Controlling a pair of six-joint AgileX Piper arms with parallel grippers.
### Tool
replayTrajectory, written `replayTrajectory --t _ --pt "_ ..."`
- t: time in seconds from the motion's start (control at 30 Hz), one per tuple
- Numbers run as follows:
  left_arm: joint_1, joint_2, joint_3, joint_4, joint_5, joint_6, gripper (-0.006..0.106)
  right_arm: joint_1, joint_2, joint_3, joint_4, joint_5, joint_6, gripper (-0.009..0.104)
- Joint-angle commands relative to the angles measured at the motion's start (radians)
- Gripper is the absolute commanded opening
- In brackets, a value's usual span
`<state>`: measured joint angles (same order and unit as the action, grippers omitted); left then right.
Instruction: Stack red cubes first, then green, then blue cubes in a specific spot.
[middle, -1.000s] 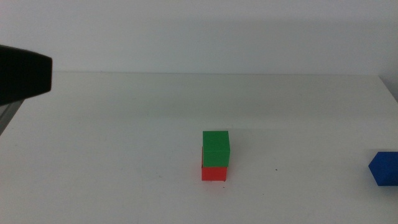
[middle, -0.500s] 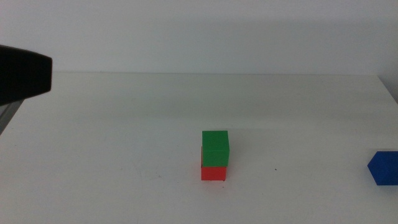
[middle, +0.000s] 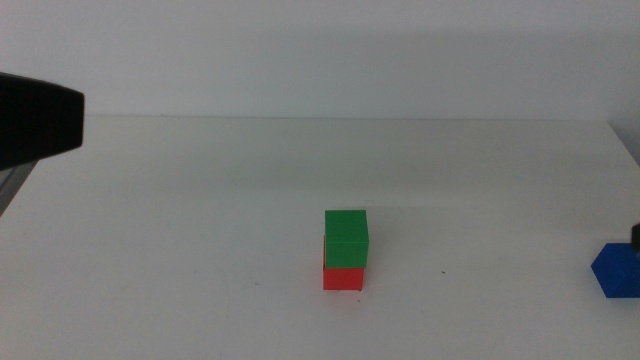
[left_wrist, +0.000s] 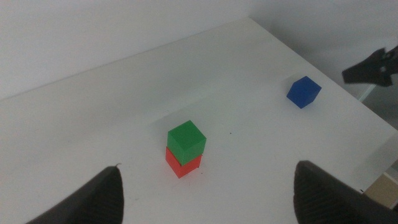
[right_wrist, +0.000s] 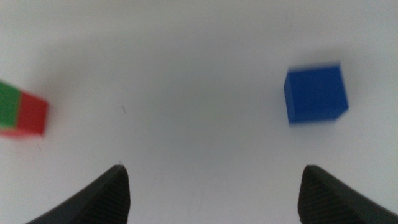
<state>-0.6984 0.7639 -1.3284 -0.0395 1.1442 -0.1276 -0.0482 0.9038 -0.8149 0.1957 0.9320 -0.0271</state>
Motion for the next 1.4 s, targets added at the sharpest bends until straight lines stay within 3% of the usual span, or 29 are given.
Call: replayTrajectory --t 0.0,0.17,0.4,0.5,0.7,1.07,1.27,1.37 --pt "0.001 -0.003 0.001 -0.003 -0.013 0.000 0.094 0.002 0.063 -0.022 -0.017 0.037 -0.012 0.093" --pt "0.001 -0.003 0.001 -0.003 -0.013 0.000 0.094 -0.037 0.257 -0.097 -0.087 0.057 -0.001 0.093" --pt "0.001 -0.003 0.001 -0.003 -0.013 -0.004 0.094 -0.159 0.567 -0.253 -0.089 0.061 -0.101 0.093" --pt "0.001 -0.003 0.001 -0.003 -0.013 -0.002 0.094 -0.161 0.687 -0.308 -0.152 0.022 -0.120 0.093" --pt "0.001 -0.003 0.001 -0.003 -0.013 -0.002 0.094 -0.161 0.782 -0.323 -0.190 -0.041 -0.120 0.093" --pt "0.001 -0.003 0.001 -0.003 -0.013 -0.002 0.094 -0.157 0.890 -0.323 -0.164 -0.063 -0.127 0.092" --pt "0.001 -0.003 0.001 -0.003 -0.018 0.000 0.094 -0.135 0.928 -0.323 -0.166 -0.103 -0.131 0.084" --pt "0.001 -0.003 0.001 -0.003 -0.020 0.000 0.094 -0.127 0.949 -0.323 -0.176 -0.115 -0.131 0.068"
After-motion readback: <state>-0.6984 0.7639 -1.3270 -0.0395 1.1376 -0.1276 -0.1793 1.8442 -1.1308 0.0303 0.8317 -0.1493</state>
